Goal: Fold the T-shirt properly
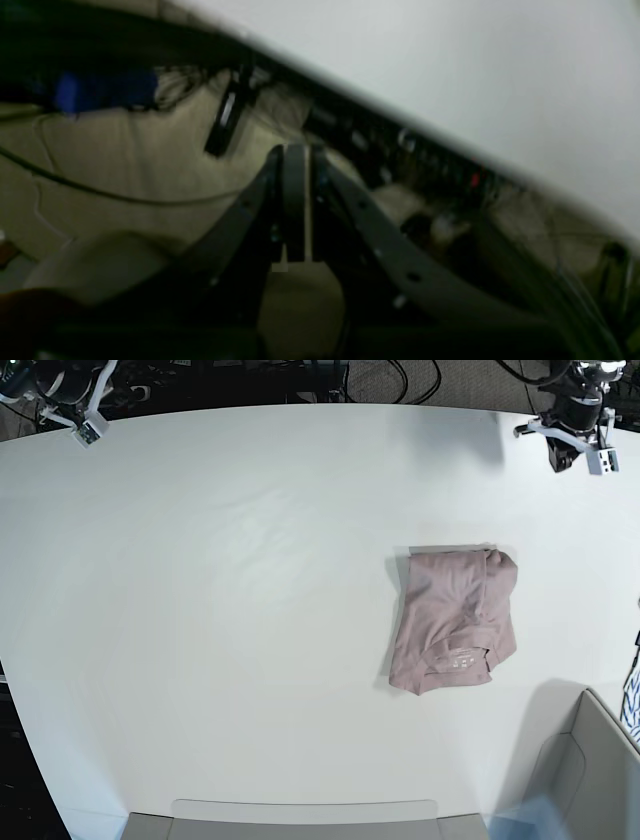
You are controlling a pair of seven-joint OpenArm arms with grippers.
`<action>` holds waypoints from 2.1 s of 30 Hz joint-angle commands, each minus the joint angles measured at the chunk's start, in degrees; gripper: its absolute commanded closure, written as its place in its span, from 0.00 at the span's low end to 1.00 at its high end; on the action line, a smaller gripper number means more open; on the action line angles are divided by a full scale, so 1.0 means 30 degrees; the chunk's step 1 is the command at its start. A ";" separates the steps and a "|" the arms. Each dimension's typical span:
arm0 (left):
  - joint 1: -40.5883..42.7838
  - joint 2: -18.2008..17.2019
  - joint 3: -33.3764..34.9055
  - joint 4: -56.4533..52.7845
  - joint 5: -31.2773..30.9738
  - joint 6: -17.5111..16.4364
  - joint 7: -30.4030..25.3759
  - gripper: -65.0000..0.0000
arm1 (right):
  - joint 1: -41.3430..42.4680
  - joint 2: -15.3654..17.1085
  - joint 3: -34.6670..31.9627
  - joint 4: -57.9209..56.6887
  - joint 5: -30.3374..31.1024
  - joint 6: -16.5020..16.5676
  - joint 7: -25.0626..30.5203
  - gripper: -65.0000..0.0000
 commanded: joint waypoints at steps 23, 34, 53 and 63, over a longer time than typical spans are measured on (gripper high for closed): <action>-0.0075 0.1811 0.5284 -1.3290 0.5610 0.0198 -0.0533 1.00 | 0.1265 0.1428 -1.4039 -0.5346 -1.3001 -0.0168 0.2878 0.98; -0.5291 0.1870 0.5284 -2.2052 0.5639 0.0227 -0.2643 1.00 | 0.7888 0.1076 -2.2274 -1.5222 -1.5784 -0.0226 0.5897 0.98; -1.0420 0.1928 1.0265 -3.0609 0.5639 0.0257 -0.9177 1.00 | 1.5273 -0.2059 -3.0156 -2.6855 -1.5931 -0.3684 1.0527 0.98; -1.1123 0.1987 1.2229 -3.2602 0.5639 0.0257 -1.1903 1.00 | 1.7002 -0.2235 -3.6046 -2.8262 -1.5931 -1.2563 1.2080 0.98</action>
